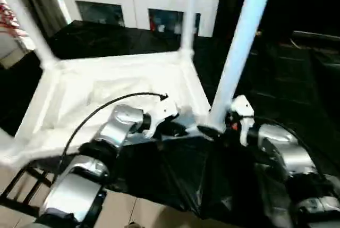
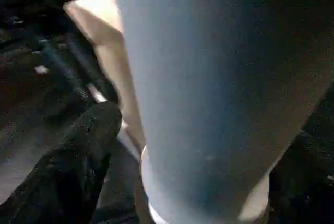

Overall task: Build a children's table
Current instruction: Rotate leg to tighten

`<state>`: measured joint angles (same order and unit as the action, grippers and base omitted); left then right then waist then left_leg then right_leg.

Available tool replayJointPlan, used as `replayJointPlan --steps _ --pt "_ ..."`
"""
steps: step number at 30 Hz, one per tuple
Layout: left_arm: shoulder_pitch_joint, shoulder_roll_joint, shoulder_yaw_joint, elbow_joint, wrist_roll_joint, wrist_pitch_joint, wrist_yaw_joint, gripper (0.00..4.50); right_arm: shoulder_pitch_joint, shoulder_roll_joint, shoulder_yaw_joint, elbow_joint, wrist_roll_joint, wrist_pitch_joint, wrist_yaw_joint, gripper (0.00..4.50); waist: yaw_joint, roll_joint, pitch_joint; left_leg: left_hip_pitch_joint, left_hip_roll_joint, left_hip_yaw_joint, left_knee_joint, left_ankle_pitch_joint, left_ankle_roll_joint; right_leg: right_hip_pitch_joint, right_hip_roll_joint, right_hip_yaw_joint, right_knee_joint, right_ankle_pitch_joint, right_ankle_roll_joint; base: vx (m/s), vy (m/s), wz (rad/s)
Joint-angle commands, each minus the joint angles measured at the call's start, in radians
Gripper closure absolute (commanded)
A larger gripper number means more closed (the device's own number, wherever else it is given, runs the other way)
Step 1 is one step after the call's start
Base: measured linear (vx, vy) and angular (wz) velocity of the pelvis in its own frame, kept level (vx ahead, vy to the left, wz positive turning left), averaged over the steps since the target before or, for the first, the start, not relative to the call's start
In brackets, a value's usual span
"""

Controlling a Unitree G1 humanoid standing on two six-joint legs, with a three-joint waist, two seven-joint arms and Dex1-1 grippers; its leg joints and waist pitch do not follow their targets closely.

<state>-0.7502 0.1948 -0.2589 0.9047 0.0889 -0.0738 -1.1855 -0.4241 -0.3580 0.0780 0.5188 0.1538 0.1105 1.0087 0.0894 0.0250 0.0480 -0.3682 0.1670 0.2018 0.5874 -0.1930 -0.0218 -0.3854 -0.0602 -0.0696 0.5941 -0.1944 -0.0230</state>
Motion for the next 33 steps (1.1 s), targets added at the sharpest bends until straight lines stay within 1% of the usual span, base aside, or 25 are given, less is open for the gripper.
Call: replayJointPlan --steps 1,2,4,6,8,10,11,12,14,15,16,19,23,25,26,27,28,29,30,31,32,33 --pt "0.011 -0.01 -0.015 -0.01 -0.017 -0.012 -0.021 4.5 0.009 -0.001 0.039 -0.047 0.019 0.02 0.067 0.69 0.003 -0.018 -0.056 0.014 0.086 -0.034 -0.066 -0.158 0.091 0.041 -0.111 0.057 -0.069 -0.175 -0.242 0.0 0.0 0.0" --pt "0.009 -0.006 -0.014 -0.007 -0.018 -0.015 -0.027 4.5 0.016 -0.011 0.049 -0.056 0.015 0.026 0.086 0.77 0.004 -0.017 -0.056 0.013 0.085 -0.035 -0.066 -0.155 0.089 0.041 -0.111 0.057 -0.069 -0.179 -0.243 0.0 0.0 0.0" --pt "0.009 -0.003 -0.012 -0.005 -0.017 -0.017 -0.034 4.5 0.022 -0.019 0.057 -0.064 0.011 0.027 0.102 0.88 0.007 -0.019 -0.055 0.014 0.084 -0.034 -0.066 -0.154 0.087 0.041 -0.112 0.058 -0.072 -0.19 -0.236 0.0 0.0 0.0" --pt "0.009 0.004 -0.011 -0.004 -0.017 -0.021 -0.054 4.5 0.032 -0.031 0.068 -0.073 0.009 0.026 0.124 1.12 0.009 -0.019 -0.056 0.013 0.083 -0.034 -0.065 -0.151 0.086 0.041 -0.112 0.058 -0.072 -0.196 -0.231 0.0 0.0 0.0" --pt "0.01 0.011 -0.011 -0.006 -0.021 -0.02 -0.073 4.5 0.036 -0.036 0.071 -0.081 0.016 0.035 0.139 1.23 0.011 -0.021 -0.056 0.013 0.083 -0.034 -0.065 -0.144 0.088 0.041 -0.112 0.057 -0.07 -0.192 -0.231 0.0 0.0 0.0" --pt "0.01 0.014 -0.011 -0.007 -0.023 -0.018 -0.08 4.5 0.038 -0.039 0.072 -0.086 0.02 0.041 0.145 1.31 0.011 -0.02 -0.056 0.014 0.083 -0.034 -0.065 -0.142 0.088 0.04 -0.112 0.057 -0.071 -0.192 -0.232 0.0 0.0 0.0" --pt "0.011 0.015 -0.011 -0.008 -0.025 -0.016 -0.088 4.5 0.04 -0.042 0.074 -0.092 0.023 0.047 0.153 1.43 0.011 -0.021 -0.055 0.013 0.083 -0.034 -0.065 -0.143 0.088 0.04 -0.111 0.057 -0.071 -0.194 -0.232 0.0 0.0 0.0" --pt "0.019 0.023 -0.017 -0.018 -0.031 -0.005 -0.126 4.5 0.044 -0.047 0.081 -0.101 0.025 0.056 0.168 1.56 0.012 -0.021 -0.056 0.013 0.084 -0.034 -0.065 -0.141 0.089 0.041 -0.112 0.056 -0.07 -0.192 -0.231 0.0 0.0 0.0" --pt "0.024 0.026 -0.019 -0.023 -0.032 0.001 -0.139 4.5 0.048 -0.048 0.086 -0.107 0.028 0.062 0.177 1.67 0.012 -0.02 -0.057 0.013 0.084 -0.035 -0.065 -0.136 0.092 0.041 -0.112 0.057 -0.068 -0.18 -0.234 0.0 0.0 0.0" --pt "0.026 0.027 -0.02 -0.025 -0.033 0.006 -0.146 4.5 0.048 -0.049 0.087 -0.107 0.029 0.064 0.179 1.73 0.011 -0.022 -0.056 0.013 0.084 -0.034 -0.065 -0.136 0.092 0.041 -0.112 0.056 -0.068 -0.181 -0.235 0.0 0.0 0.0" --pt "0.03 0.028 -0.023 -0.03 -0.032 0.01 -0.155 4.5 0.051 -0.049 0.089 -0.111 0.031 0.069 0.185 1.8 0.012 -0.02 -0.057 0.013 0.085 -0.035 -0.065 -0.138 0.089 0.041 -0.113 0.056 -0.068 -0.183 -0.237 0.0 0.0 0.0" --pt "0.033 0.028 -0.023 -0.033 -0.03 0.009 -0.155 4.5 0.055 -0.047 0.09 -0.114 0.031 0.072 0.188 1.85 0.012 -0.02 -0.056 0.013 0.084 -0.035 -0.065 -0.14 0.084 0.041 -0.112 0.056 -0.069 -0.189 -0.235 0.0 0.0 0.0" --pt "0.031 0.018 -0.018 -0.025 -0.02 0.003 -0.11 4.5 0.066 -0.039 0.091 -0.118 0.024 0.07 0.17 1.87 0.012 -0.02 -0.057 0.014 0.084 -0.035 -0.064 -0.136 0.086 0.041 -0.112 0.056 -0.068 -0.179 -0.236 0.0 0.0 0.0" --pt "0.024 0.006 -0.01 -0.014 -0.011 -0.001 -0.058 4.5 0.068 -0.023 0.082 -0.115 0.024 0.072 0.141 1.87 0.013 -0.02 -0.057 0.015 0.085 -0.035 -0.065 -0.141 0.082 0.039 -0.112 0.057 -0.068 -0.181 -0.236 0.0 0.0 0.0" --pt "0.023 0.003 -0.009 -0.012 -0.01 0.001 -0.05 4.5 0.066 -0.019 0.08 -0.111 0.022 0.069 0.131 1.87 0.013 -0.02 -0.055 0.015 0.084 -0.035 -0.066 -0.152 0.077 0.04 -0.112 0.056 -0.071 -0.201 -0.233 0.0 0.0 0.0" --pt "0.004 -0.025 0.009 0.009 0.0 0.018 0.052 4.5 0.047 0.026 0.052 -0.06 0.0 0.05 0.021 1.87 0.008 -0.018 -0.053 0.016 0.084 -0.035 -0.067 -0.168 0.064 0.035 -0.113 0.057 -0.074 -0.228 -0.23 0.0 0.0 0.0" --pt "0.0 -0.03 0.011 0.013 0.002 0.022 0.069 4.5 0.041 0.034 0.048 -0.048 -0.006 0.047 -0.004 1.87 0.006 -0.017 -0.051 0.018 0.084 -0.038 -0.07 -0.191 0.054 0.033 -0.114 0.057 -0.079 -0.259 -0.228 0.0 0.0 0.0" --pt "-0.013 -0.049 0.02 0.029 0.01 0.034 0.136 4.5 0.021 0.064 0.031 -0.002 -0.03 0.039 -0.098 1.88 -0.002 -0.02 -0.049 0.02 0.081 -0.041 -0.073 -0.224 0.032 0.034 -0.116 0.056 -0.083 -0.32 -0.217 0.0 0.0 0.0" --pt "-0.03 -0.072 0.027 0.05 0.026 0.054 0.229 4.5 -0.004 0.1 0.017 0.056 -0.06 0.03 -0.209 1.88 -0.009 -0.018 -0.048 0.024 0.079 -0.042 -0.074 -0.244 0.015 0.031 -0.114 0.056 -0.089 -0.365 -0.205 0.0 0.0 0.0" --pt "-0.038 -0.082 0.029 0.06 0.033 0.066 0.271 4.5 -0.013 0.113 0.014 0.078 -0.073 0.023 -0.252 1.88 -0.013 -0.017 -0.048 0.025 0.079 -0.044 -0.075 -0.251 0.005 0.029 -0.114 0.056 -0.089 -0.378 -0.202 0.0 0.0 0.0" --pt "-0.05 -0.099 0.034 0.074 0.041 0.088 0.332 4.5 -0.03 0.137 0.004 0.113 -0.086 0.027 -0.327 1.88 -0.017 -0.019 -0.046 0.024 0.078 -0.047 -0.077 -0.268 0.0 0.033 -0.113 0.055 -0.093 -0.403 -0.19 0.0 0.0 0.0" --pt "-0.057 -0.109 0.036 0.083 0.046 0.102 0.37 4.5 -0.041 0.152 -0.002 0.135 -0.094 0.031 -0.376 1.88 -0.019 -0.019 -0.046 0.025 0.079 -0.046 -0.077 -0.271 -0.003 0.031 -0.113 0.057 -0.093 -0.403 -0.188 0.0 0.0 0.0"
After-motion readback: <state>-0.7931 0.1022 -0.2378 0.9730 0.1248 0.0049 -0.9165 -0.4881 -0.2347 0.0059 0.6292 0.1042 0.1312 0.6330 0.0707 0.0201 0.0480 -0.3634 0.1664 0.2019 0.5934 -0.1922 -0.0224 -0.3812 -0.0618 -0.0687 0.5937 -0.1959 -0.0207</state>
